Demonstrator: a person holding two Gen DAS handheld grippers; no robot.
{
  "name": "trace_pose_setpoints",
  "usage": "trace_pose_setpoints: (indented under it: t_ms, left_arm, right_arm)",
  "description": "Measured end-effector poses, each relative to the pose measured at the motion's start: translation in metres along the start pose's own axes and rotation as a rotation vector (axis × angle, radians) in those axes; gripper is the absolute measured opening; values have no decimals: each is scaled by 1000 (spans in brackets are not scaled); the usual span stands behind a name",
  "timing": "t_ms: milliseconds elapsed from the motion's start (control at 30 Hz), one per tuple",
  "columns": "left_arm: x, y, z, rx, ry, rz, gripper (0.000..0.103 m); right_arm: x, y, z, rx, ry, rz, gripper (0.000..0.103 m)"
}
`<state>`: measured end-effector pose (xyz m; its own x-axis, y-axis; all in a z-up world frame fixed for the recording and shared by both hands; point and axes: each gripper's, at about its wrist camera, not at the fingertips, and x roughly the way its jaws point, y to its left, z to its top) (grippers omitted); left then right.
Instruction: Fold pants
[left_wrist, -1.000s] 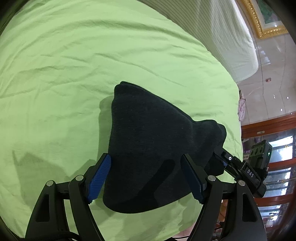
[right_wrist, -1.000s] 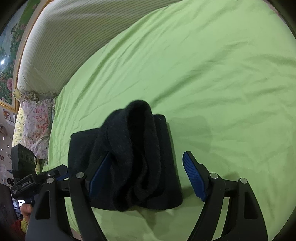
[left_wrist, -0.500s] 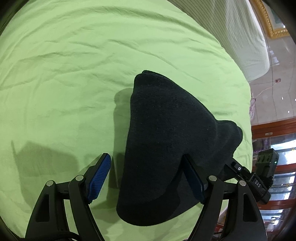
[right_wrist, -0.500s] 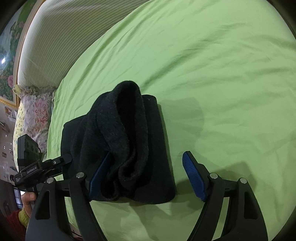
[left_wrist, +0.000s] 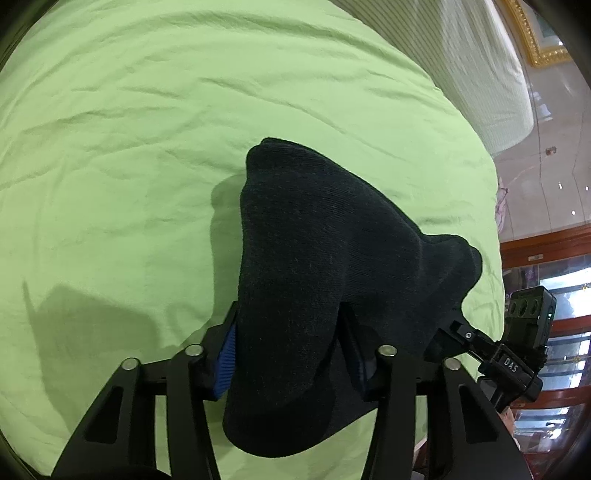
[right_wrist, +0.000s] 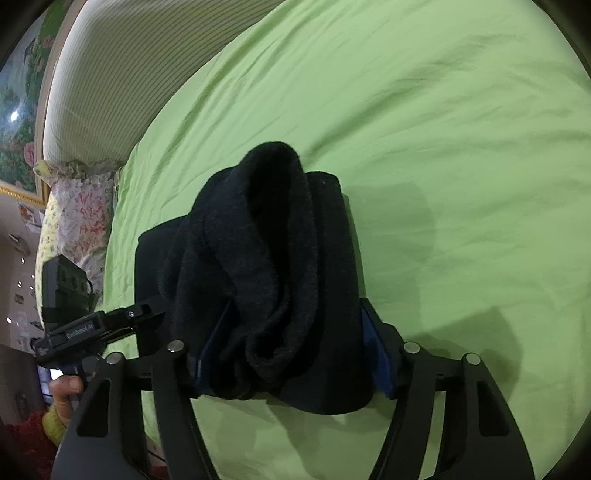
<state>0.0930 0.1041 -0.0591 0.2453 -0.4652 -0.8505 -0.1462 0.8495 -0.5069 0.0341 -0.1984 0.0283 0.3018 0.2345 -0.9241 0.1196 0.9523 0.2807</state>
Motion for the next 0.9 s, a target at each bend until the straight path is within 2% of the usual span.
trace_pose_setpoints:
  t_ms: [133,267,400,533,733,900]
  left_arm:
    - [-8,-7,-2,25,-23,-19,35]
    - [-22,-13,-2,47,-55,-34,30]
    - [-44,-16,-2,61,-107,-56,29]
    - [-71,-13,4,77,-170,-35,29]
    - [-108,14,19,33,-245,-12,29]
    - [-121,42,31,-18,-280,23,29]
  right_arm:
    - [-7,4,-2,-13,-13,14,54]
    - [-17,18,-2,-43,-45,36,48]
    - [-28,34,2,-86,-73,64,46]
    - [-26,56,13,-126,-84,102,46]
    - [-5,87,33,-161,-70,157,45]
    - [20,120,45,-216,-48,159,45]
